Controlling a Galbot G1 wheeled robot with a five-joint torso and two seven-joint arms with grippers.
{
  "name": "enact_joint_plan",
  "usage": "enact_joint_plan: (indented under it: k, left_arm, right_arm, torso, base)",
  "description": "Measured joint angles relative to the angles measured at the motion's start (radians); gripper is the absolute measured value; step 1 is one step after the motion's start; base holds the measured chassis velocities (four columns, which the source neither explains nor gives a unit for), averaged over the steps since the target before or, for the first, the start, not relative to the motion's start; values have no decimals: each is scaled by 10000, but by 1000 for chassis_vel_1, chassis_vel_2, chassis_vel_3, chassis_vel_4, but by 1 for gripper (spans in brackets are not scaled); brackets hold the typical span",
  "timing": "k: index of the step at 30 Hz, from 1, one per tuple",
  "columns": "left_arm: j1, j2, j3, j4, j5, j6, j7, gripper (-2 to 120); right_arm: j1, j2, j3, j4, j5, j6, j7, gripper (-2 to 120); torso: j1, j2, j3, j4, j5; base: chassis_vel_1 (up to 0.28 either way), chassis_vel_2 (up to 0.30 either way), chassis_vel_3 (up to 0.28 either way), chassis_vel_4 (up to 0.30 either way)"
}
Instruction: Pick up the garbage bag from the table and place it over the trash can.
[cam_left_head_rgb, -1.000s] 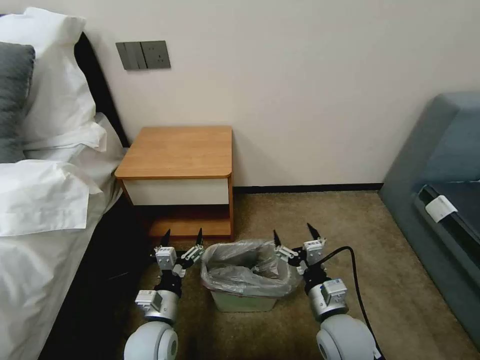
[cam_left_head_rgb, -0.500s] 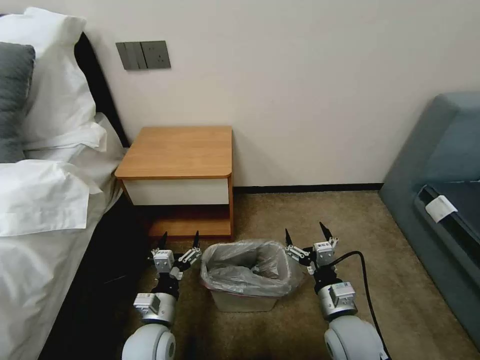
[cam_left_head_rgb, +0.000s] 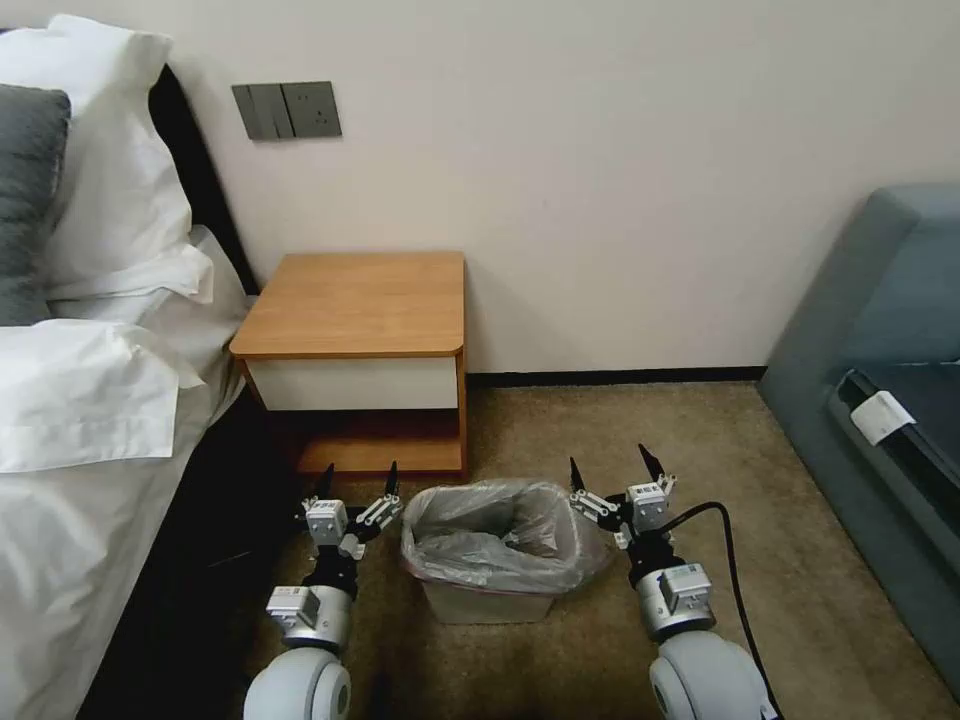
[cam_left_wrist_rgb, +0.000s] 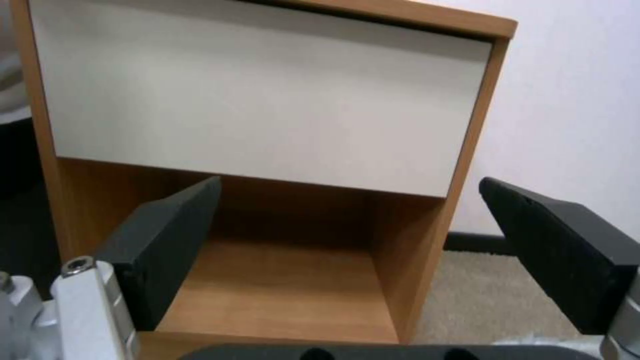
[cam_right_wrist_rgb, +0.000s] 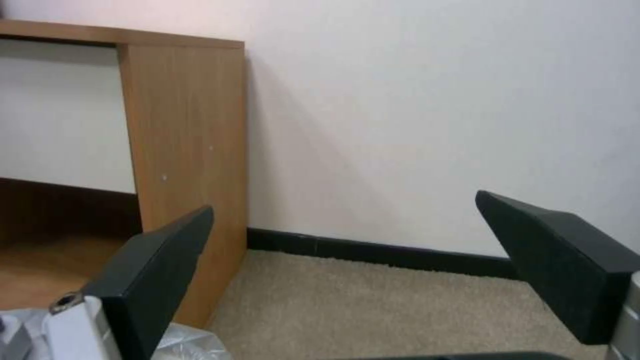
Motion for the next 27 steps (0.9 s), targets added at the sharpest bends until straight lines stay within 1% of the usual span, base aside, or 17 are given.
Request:
enact_joint_plan:
  k: [27]
  left_arm:
    - [1,-1,1,-5,-7,24,-6,97]
  right_arm:
    - [6,-5,-7,14,10,-16,0,100]
  torso:
    - [0,0,0,0,0]
  base:
    - [0,0,0,0]
